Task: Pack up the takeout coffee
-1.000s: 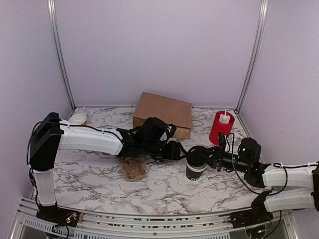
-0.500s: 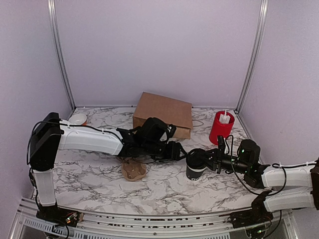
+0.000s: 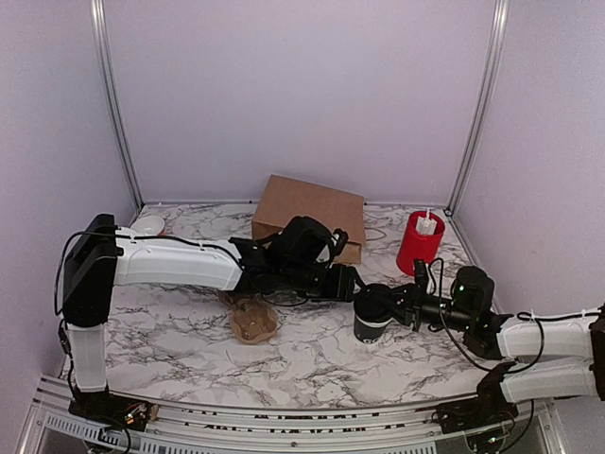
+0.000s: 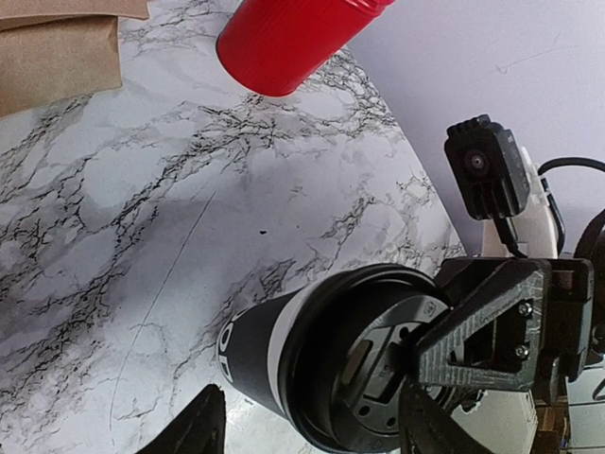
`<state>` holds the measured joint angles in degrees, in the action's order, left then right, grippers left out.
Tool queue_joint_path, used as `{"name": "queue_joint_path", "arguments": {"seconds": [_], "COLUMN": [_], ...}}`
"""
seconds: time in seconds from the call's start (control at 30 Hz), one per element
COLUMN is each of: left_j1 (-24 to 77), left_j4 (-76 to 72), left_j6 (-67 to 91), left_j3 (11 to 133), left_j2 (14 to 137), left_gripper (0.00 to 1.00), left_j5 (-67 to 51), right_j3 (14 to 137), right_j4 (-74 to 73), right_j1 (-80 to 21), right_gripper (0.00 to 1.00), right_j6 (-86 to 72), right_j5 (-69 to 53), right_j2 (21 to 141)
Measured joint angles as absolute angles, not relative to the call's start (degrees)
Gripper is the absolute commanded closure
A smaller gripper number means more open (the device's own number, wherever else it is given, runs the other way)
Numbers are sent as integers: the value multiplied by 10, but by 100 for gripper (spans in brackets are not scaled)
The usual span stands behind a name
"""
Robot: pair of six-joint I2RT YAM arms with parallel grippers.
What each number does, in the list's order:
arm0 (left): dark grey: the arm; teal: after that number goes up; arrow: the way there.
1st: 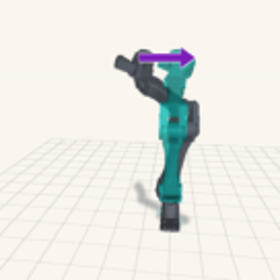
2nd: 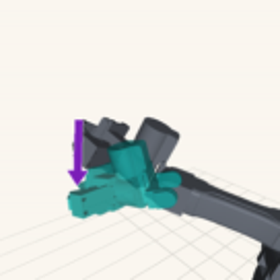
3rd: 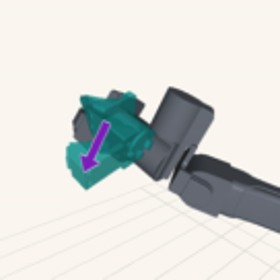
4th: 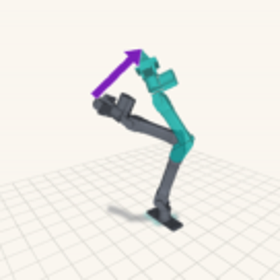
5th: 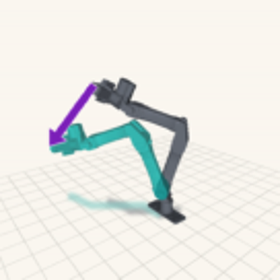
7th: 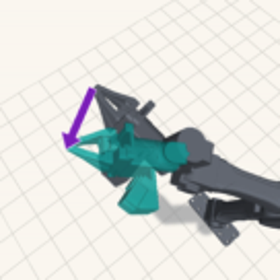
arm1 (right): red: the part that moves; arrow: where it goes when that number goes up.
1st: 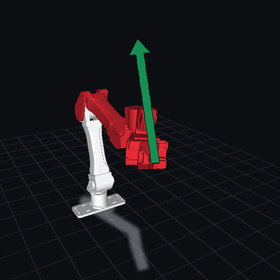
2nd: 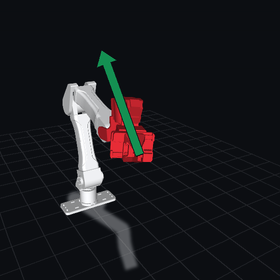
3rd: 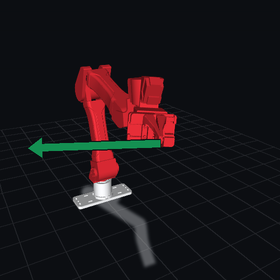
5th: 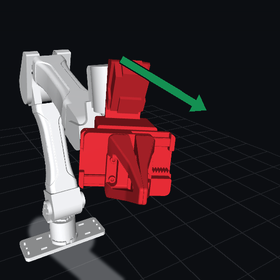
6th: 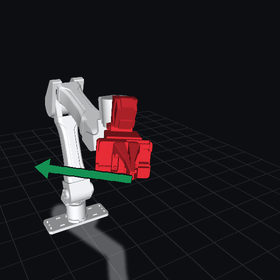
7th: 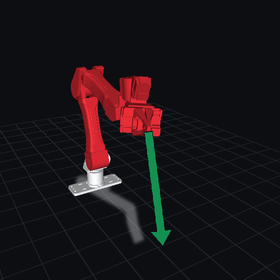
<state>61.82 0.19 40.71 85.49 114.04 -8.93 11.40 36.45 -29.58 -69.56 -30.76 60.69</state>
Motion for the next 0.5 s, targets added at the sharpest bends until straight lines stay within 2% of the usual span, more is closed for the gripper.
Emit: {"name": "queue_joint_path", "arguments": {"seconds": [0.2,0.3,0.5], "left_j1": [624,626,628], "left_j4": [36,50,58], "left_j6": [389,382,381], "left_j3": [883,895,907], "left_j2": [1170,1173,1182], "left_gripper": [37,37,38], "left_j5": [-70,-65,-56], "right_j3": [114,114,126], "right_j4": [329,307,275], "right_j1": [-295,-293,-293], "right_gripper": [76,66,56], "right_j6": [-686,-677,-659], "right_j5": [-297,-292,-289], "right_j2": [586,578,560]}}
